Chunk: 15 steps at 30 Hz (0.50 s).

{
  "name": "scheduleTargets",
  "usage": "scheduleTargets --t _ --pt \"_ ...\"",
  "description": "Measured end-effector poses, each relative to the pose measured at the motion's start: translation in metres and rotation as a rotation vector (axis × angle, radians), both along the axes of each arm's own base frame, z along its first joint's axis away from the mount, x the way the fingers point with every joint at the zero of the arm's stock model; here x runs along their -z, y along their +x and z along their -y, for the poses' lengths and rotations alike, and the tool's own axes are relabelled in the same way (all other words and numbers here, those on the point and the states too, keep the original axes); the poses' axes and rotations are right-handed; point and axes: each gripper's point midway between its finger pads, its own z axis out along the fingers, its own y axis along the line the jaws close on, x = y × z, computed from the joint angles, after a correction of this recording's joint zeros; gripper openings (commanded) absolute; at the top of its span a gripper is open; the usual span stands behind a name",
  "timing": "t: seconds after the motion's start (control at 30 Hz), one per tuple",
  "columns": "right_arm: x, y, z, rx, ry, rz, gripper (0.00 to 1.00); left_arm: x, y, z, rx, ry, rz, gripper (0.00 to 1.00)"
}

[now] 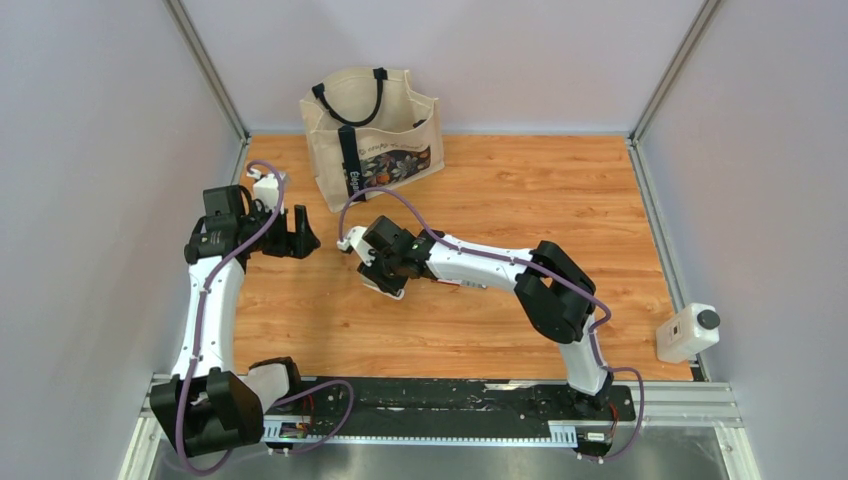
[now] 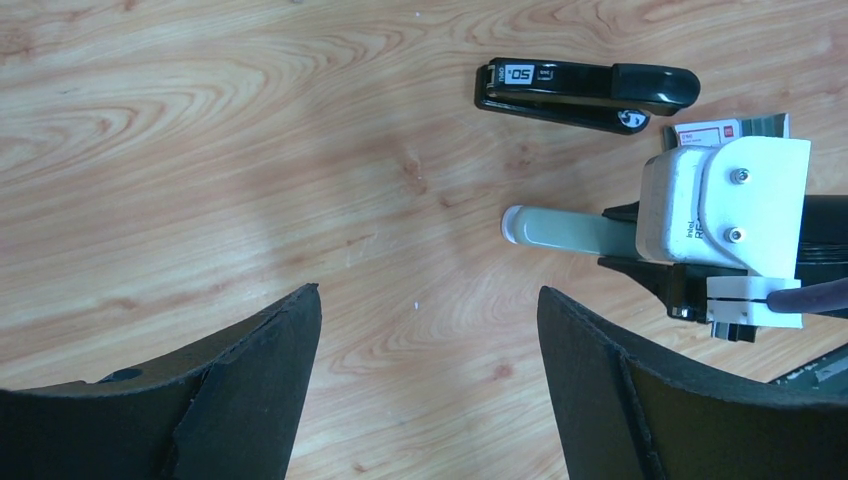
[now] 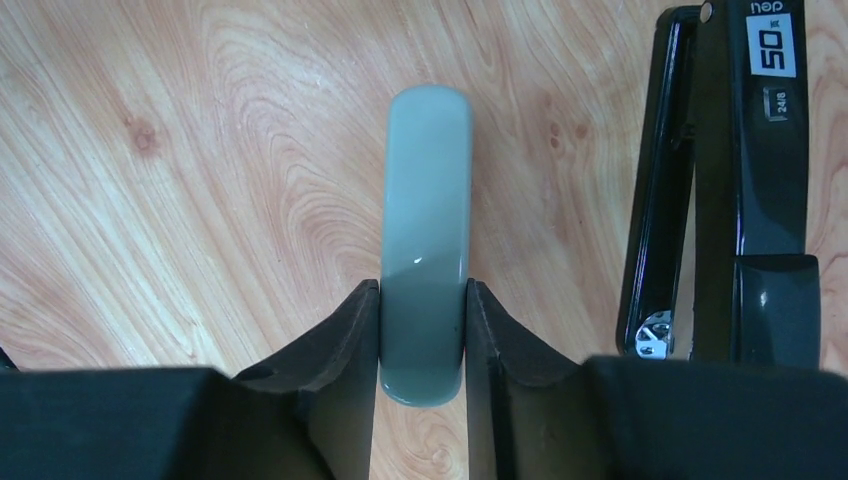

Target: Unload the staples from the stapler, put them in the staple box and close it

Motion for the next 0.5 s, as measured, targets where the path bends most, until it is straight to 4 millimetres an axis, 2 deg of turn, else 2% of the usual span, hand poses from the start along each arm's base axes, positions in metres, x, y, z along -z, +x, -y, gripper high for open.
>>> scheduleTargets --t 0.1,0.27,0.37,0.5 --pt "-0.001 0.001 -0.001 0.013 0.005 0.000 0.00 -0.001 0.000 0.001 0.010 0.002 0.006 0.88" --pt "-0.009 0.010 -0.009 0.094 0.061 0.009 0.00 0.000 0.000 0.002 0.036 0.005 0.012 0.88" --pt "-0.025 0.018 -0.019 0.175 0.147 0.023 0.00 0.004 -0.001 0.005 0.059 -0.007 -0.003 0.87" --pt "-0.056 0.030 -0.026 0.294 0.289 0.045 0.00 0.007 -0.005 0.012 0.104 -0.026 -0.011 0.85"
